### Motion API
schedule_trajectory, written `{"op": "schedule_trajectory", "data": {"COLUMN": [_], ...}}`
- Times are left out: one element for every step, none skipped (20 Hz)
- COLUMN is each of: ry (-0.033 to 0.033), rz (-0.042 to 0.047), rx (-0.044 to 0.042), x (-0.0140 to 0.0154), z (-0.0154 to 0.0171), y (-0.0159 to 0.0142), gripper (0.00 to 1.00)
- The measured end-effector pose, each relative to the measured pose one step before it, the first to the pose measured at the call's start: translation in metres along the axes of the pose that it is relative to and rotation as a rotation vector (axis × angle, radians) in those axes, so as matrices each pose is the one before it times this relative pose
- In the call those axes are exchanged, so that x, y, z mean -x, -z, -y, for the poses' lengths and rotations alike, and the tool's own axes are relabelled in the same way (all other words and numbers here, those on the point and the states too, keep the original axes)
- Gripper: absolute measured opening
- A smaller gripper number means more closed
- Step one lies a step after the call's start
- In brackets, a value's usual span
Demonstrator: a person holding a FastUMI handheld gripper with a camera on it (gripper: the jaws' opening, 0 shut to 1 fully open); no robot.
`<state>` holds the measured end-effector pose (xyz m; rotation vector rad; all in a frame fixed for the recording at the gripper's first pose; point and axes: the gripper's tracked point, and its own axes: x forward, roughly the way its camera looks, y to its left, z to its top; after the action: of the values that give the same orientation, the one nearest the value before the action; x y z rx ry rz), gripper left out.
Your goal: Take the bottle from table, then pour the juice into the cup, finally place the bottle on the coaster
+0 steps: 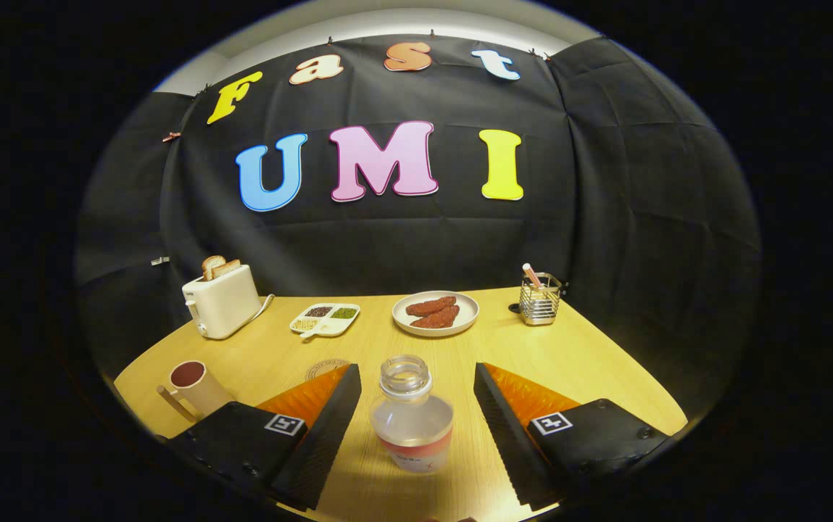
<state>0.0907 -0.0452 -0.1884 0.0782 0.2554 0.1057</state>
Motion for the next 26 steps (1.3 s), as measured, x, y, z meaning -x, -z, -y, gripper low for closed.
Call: {"op": "schedule_trajectory", "data": {"ry": [-0.01014, -0.00698, -0.00622, -0.00480, -0.00469, -0.00878, -0.00621, -0.00216, -0.00591, -0.00178, 0.00304, 0.00635, 0.00195, -0.00222, 0.00301, 0.00321, -0.00266, 0.00273, -0.00124, -0.01899, -0.01951, -0.01201, -0.01635, -0.01189, -0.01679, -0.01240], "rz": [-0.00993, -0.01080, -0.00496, 0.00037, 0.00335, 0.00697, 0.00584, 0.00460, 0.00802, 0.00829, 0.01153, 0.01142, 0.01150, 0.00662, 0.00195, -0.00778, -0.00108, -0.00268, 0.00706, -0.00120, 0.00436, -0.00652, -0.00890, -0.01325, -0.01227, -0.01176], "rx": [-0.00279, 0.00420, 0.00740, 0.00686, 0.00346, 0.00059, 0.00650, 0.01038, 0.01280, 0.01447, 0.01354, 0.00465, -0.00319, -0.00439, 0.00263, -0.00324, -0.02047, -0.01755, -0.00604, -0.00528, -0.00187, 0.00548, 0.01528, 0.01922, 0.01123, 0.00537], "x": [-0.00141, -0.00131, -0.00113, -0.00064, -0.00140, -0.00162, -0.00275, -0.00347, -0.00402, -0.00410, -0.00364, -0.00354, -0.00377, -0.00311, -0.00345, -0.00394, -0.00160, 0.00008, -0.00087, -0.00177, -0.00001, -0.00124, -0.00100, 0.00077, -0.00176, -0.00047], "z": [-0.00090, -0.00032, 0.00004, -0.00029, -0.00038, -0.00240, -0.00146, -0.00024, -0.00082, 0.00062, 0.00174, 0.00318, 0.00225, 0.00118, 0.00075, 0.00221, 0.00000, 0.00004, -0.00089, -0.00388, -0.00361, -0.00110, -0.00171, -0.00135, -0.00172, -0.00313], "y": [0.00610, 0.00861, 0.00683, 0.00422, 0.00383, 0.00323, 0.00315, 0.00358, 0.00237, 0.00144, -0.00042, -0.00069, 0.00024, 0.00109, 0.00410, 0.00387, 0.00128, 0.00003, -0.00158, 0.00114, -0.00094, 0.00090, 0.00070, 0.00056, 0.00036, -0.00096], "gripper": [0.97, 0.97, 0.98, 0.99, 0.99, 0.99, 0.99, 0.99, 0.99, 0.99, 0.99, 0.99, 0.99, 0.99, 0.99, 0.99, 0.96, 0.93, 0.83, 0.81, 0.81, 0.80, 0.79, 0.79, 0.78, 0.78]}}
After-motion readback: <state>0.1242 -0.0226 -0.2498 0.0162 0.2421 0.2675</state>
